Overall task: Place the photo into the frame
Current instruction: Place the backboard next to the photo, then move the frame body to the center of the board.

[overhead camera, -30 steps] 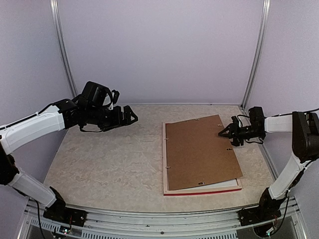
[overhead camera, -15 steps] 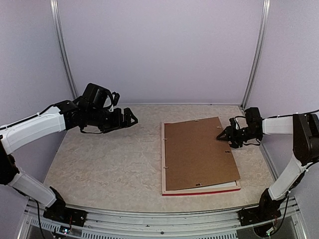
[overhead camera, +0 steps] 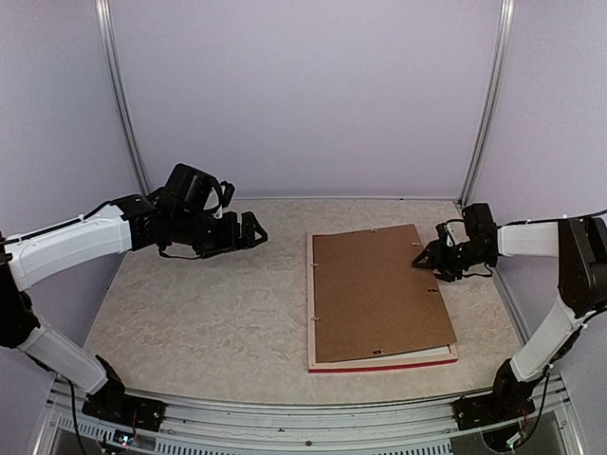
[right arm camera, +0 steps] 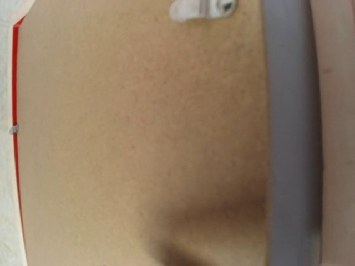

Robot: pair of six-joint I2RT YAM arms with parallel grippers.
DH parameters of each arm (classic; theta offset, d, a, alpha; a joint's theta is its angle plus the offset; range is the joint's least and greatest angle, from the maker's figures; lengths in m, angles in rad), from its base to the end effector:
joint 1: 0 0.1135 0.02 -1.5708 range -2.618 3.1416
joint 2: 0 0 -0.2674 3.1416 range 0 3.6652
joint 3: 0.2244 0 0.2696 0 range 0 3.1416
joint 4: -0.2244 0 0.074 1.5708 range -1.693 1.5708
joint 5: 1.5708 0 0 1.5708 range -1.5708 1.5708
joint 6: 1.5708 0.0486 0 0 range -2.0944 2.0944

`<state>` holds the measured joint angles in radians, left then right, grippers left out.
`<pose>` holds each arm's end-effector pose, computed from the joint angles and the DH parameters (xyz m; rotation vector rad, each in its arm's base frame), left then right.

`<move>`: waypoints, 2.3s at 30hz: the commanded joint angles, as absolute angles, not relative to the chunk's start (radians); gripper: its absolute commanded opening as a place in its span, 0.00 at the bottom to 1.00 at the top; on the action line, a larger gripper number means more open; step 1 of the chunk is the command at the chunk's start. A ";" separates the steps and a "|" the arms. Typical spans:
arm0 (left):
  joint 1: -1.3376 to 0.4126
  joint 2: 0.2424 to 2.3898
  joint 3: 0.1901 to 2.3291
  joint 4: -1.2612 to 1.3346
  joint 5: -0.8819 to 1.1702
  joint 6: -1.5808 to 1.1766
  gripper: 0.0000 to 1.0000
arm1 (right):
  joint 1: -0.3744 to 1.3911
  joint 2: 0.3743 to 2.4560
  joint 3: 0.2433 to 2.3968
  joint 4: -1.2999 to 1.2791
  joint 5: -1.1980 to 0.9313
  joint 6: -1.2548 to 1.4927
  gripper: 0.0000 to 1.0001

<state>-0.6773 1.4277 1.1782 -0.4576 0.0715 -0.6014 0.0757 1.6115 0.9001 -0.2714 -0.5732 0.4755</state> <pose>0.2663 -0.2186 0.2918 0.1301 2.3866 -0.7258 0.3299 0.0515 0.1590 0.2861 2.5691 0.9423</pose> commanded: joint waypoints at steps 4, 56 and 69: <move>-0.689 1.446 1.169 -0.432 0.072 -0.609 0.99 | 0.099 1.581 0.910 -0.242 -0.497 0.483 0.56; -0.974 1.888 1.206 -0.268 0.070 -0.704 0.97 | 0.265 1.499 0.727 -0.289 -0.360 0.479 0.72; -0.969 1.625 0.994 -0.341 -0.049 -0.820 0.91 | 0.586 1.603 0.874 -0.314 -0.218 0.569 0.74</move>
<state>-0.9592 1.7077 1.0130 -0.3504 -0.0193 -0.7731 0.5179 1.5734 0.7914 -0.2916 -0.2386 0.5613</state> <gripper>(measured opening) 0.912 0.731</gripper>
